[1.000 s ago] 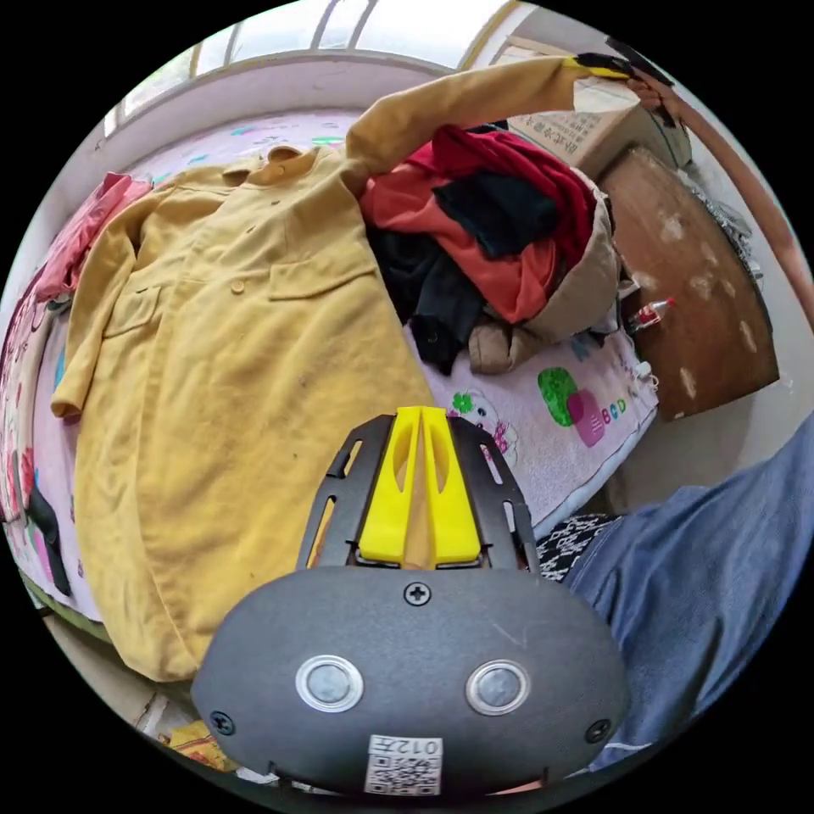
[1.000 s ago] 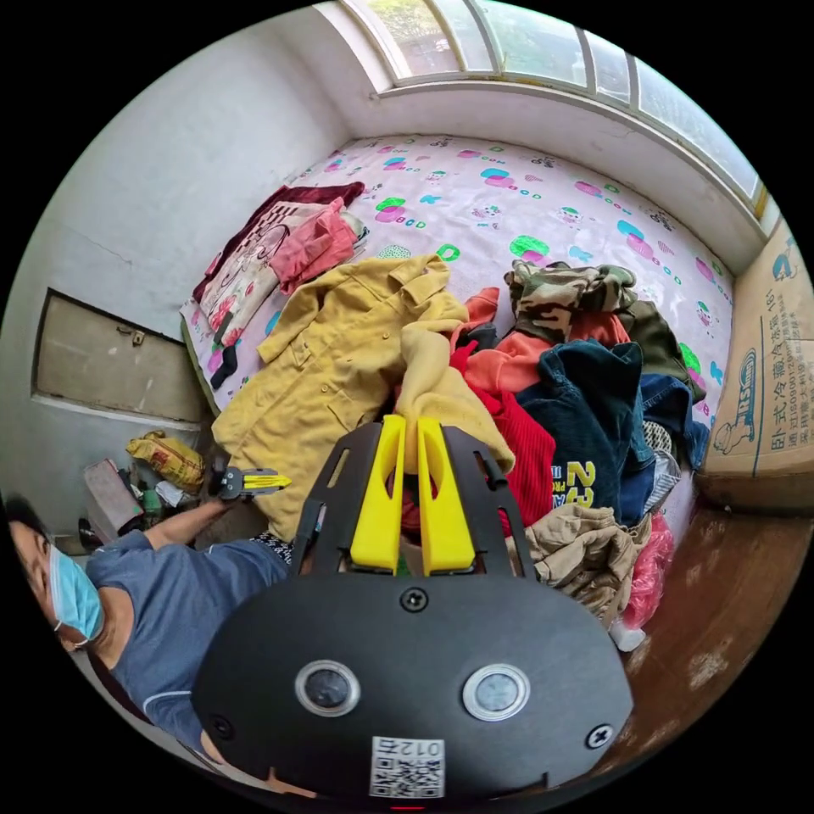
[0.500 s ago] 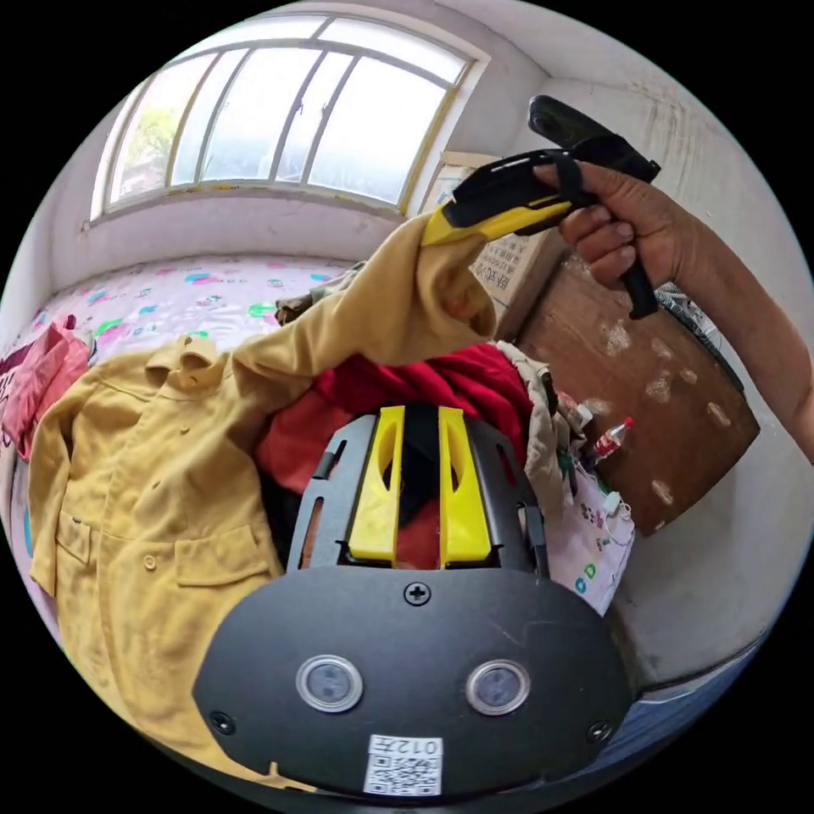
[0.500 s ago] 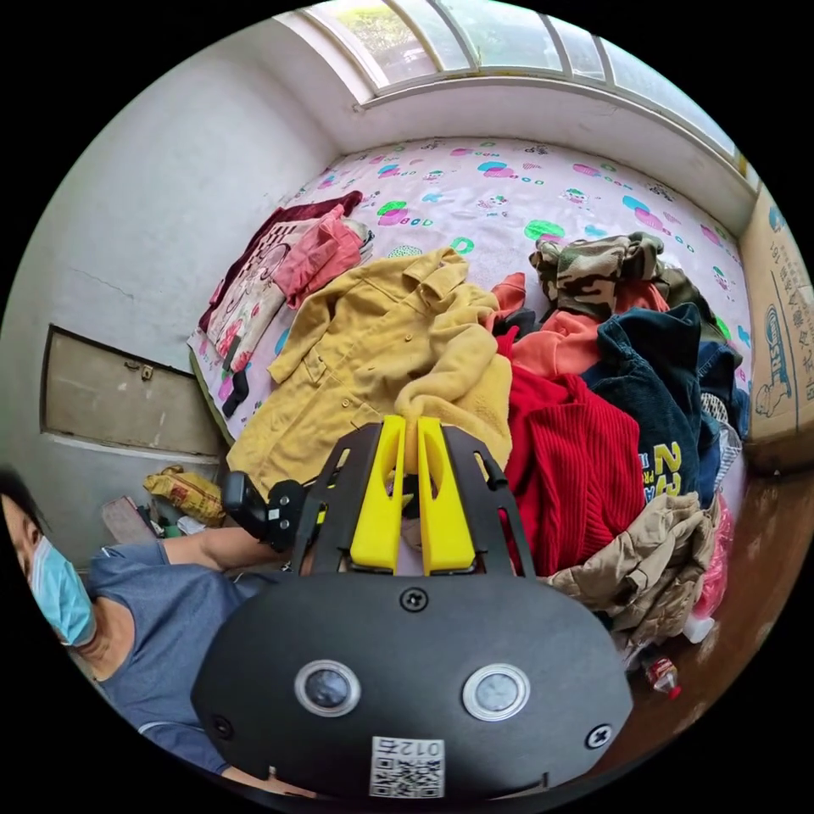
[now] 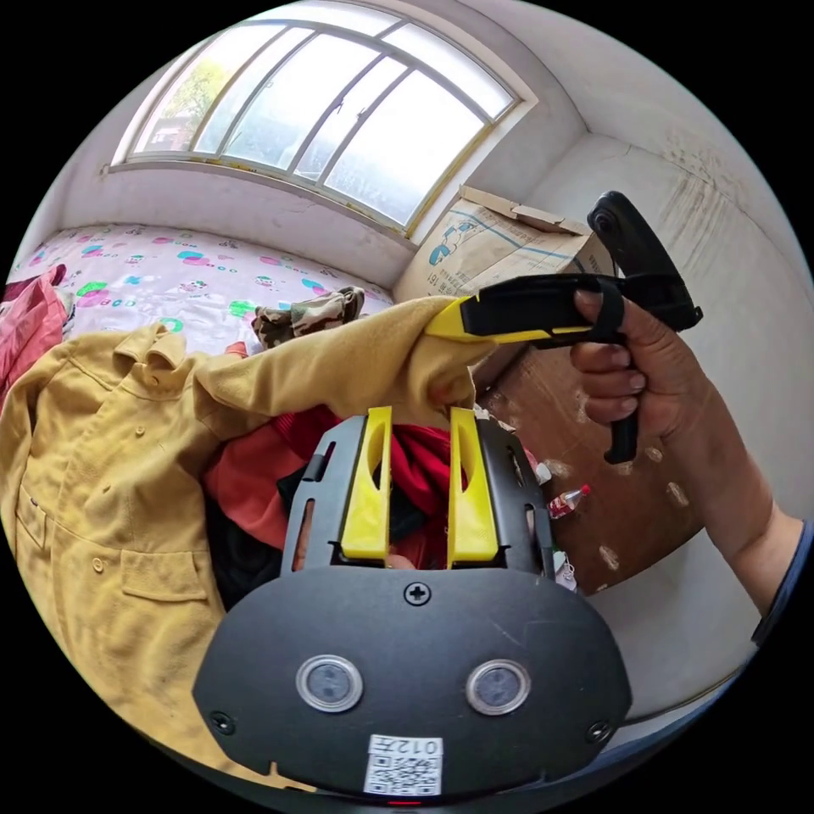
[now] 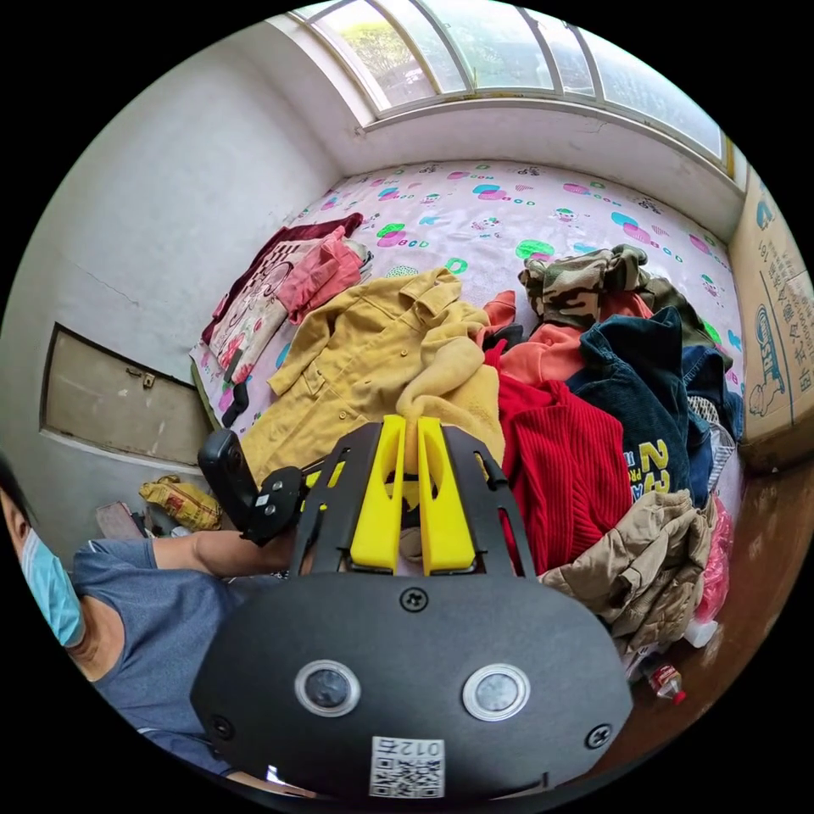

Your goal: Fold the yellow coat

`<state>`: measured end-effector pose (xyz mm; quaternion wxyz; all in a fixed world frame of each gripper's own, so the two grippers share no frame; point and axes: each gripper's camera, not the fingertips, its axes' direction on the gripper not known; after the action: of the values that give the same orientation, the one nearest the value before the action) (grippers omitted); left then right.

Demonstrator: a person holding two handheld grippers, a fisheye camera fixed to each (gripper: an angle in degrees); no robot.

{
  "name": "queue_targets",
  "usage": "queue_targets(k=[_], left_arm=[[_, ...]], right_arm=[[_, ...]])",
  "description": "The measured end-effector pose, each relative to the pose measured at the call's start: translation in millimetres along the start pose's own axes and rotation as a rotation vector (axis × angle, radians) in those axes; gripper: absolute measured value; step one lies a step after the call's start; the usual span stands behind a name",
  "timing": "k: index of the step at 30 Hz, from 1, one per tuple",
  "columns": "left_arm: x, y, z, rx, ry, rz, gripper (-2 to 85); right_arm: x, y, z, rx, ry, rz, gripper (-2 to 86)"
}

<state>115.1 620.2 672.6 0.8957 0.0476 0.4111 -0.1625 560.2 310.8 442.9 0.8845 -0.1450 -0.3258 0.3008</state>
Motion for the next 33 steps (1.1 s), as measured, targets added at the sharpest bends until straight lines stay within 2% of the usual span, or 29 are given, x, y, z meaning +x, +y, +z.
queue_targets(k=[7,15,20,22,27,33], left_arm=[[5.5,-14.4,-6.7,-0.030,0.038,0.052,1.7],[-19.8,-17.2,-33.2,-0.007,0.212,0.022,0.0],[-24.7,-25.8,-55.5,0.010,0.217,0.032,0.0],[-26.1,-30.8,-64.5,0.018,0.215,0.034,0.0],[-30.9,-47.0,-88.6,0.025,0.201,0.041,0.0],[-31.6,-67.7,-106.0,0.013,0.207,0.059,0.0]], right_arm=[[-37.2,33.1,0.5,0.008,0.046,-0.074,2.9],[-92.1,124.6,4.6,0.085,0.449,-0.324,8.6],[-99.6,161.4,30.7,0.109,0.550,-0.360,9.3],[-98.6,166.2,36.0,0.133,0.542,-0.349,9.5],[-102.9,170.1,32.2,0.216,0.327,-0.325,10.0],[-128.6,164.7,57.5,0.233,0.326,-0.427,7.8]])
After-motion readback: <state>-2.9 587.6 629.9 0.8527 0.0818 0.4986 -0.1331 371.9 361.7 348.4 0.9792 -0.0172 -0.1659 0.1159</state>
